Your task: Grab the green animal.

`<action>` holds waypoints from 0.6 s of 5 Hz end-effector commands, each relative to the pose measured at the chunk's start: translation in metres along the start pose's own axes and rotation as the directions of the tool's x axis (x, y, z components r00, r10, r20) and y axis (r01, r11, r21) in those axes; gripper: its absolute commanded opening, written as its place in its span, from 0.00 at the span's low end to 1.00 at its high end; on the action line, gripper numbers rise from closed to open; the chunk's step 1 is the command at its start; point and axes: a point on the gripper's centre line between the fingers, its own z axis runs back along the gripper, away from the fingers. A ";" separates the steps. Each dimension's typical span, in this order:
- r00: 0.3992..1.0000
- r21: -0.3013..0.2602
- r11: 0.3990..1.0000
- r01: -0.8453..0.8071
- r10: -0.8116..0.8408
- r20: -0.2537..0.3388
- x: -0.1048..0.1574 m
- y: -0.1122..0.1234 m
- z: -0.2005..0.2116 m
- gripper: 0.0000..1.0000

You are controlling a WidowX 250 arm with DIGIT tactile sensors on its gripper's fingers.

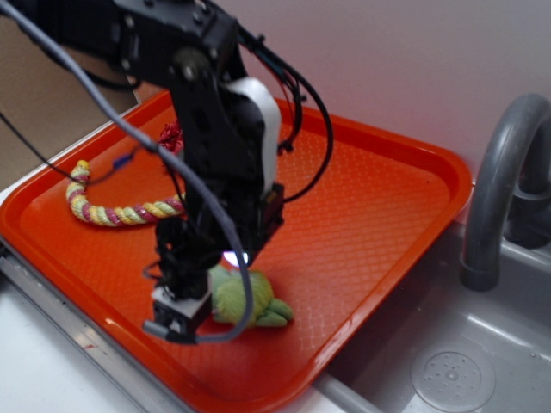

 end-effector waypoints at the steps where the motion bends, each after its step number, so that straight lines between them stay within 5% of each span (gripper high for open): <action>1: 0.985 0.111 0.982 -0.151 0.158 -0.063 0.014 -0.024 -0.012 1.00; 2: 0.970 0.112 0.971 -0.212 0.223 -0.101 0.016 -0.017 -0.025 1.00; 3: 0.966 0.121 0.967 -0.224 0.236 -0.103 0.015 -0.016 -0.027 0.00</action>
